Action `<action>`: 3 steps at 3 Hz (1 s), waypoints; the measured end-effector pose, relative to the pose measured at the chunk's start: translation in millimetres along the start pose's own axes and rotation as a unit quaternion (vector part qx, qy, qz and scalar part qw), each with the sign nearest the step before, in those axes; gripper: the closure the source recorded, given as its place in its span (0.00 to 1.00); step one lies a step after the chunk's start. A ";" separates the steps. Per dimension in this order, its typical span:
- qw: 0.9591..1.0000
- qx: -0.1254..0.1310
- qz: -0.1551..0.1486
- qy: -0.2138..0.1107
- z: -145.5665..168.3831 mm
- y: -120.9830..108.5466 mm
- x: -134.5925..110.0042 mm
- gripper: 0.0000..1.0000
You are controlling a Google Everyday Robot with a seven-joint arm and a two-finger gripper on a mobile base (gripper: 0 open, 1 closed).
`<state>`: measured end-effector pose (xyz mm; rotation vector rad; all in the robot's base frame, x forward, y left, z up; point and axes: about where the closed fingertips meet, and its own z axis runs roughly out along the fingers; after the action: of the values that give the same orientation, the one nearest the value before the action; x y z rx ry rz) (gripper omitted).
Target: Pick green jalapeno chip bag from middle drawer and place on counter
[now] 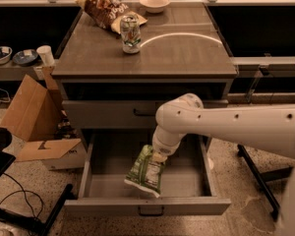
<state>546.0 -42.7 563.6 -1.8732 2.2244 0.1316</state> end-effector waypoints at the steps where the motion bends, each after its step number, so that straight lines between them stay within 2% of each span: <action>1: 1.000 -0.005 0.001 0.019 -62.6 -6.2 12.9 1.00; 2: 0.999 -0.001 0.021 0.030 -159.5 -25.0 10.5 1.00; 3: 0.998 0.004 0.043 0.042 -224.9 -45.6 0.6 1.00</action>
Offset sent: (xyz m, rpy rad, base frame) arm 0.0051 -0.0715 0.2378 -0.0786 0.0442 -0.0721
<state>564.3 -99.9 785.1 -1.8103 2.3596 0.0584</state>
